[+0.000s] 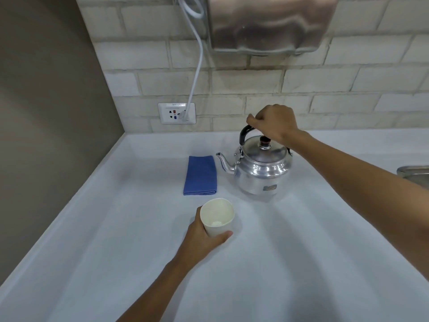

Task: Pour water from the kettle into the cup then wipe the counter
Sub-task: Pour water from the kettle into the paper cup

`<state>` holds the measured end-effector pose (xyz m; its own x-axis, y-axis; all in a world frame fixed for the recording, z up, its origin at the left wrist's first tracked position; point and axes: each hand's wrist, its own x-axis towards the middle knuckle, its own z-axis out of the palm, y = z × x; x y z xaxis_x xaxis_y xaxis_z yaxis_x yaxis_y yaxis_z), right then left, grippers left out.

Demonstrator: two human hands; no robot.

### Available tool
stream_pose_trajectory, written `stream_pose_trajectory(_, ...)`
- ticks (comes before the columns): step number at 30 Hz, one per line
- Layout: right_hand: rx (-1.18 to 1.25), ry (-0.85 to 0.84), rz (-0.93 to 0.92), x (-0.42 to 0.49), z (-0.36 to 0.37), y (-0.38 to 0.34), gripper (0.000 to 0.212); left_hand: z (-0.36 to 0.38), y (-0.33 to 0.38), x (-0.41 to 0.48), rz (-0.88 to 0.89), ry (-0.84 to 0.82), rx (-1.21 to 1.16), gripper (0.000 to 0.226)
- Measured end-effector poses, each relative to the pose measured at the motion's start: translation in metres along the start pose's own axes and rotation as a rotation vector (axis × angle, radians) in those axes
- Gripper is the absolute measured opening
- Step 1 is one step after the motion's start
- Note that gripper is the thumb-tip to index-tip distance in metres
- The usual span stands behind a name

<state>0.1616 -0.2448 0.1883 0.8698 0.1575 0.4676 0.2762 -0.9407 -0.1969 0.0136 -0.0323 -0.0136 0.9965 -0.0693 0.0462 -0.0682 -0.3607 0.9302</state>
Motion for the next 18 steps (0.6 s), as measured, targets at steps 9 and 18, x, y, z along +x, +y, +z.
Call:
stream_pose_trajectory(9,-0.206,-0.055,-0.254,-0.04,-0.042,-0.038,0.054,0.001,0.002,-0.001,-0.008,0.069,0.0,0.077)
stream_pose_trajectory(18,-0.336,-0.058,-0.376,-0.067,-0.05,-0.064,0.055,0.002,0.003,-0.002,0.004,0.048,-0.015,0.08)
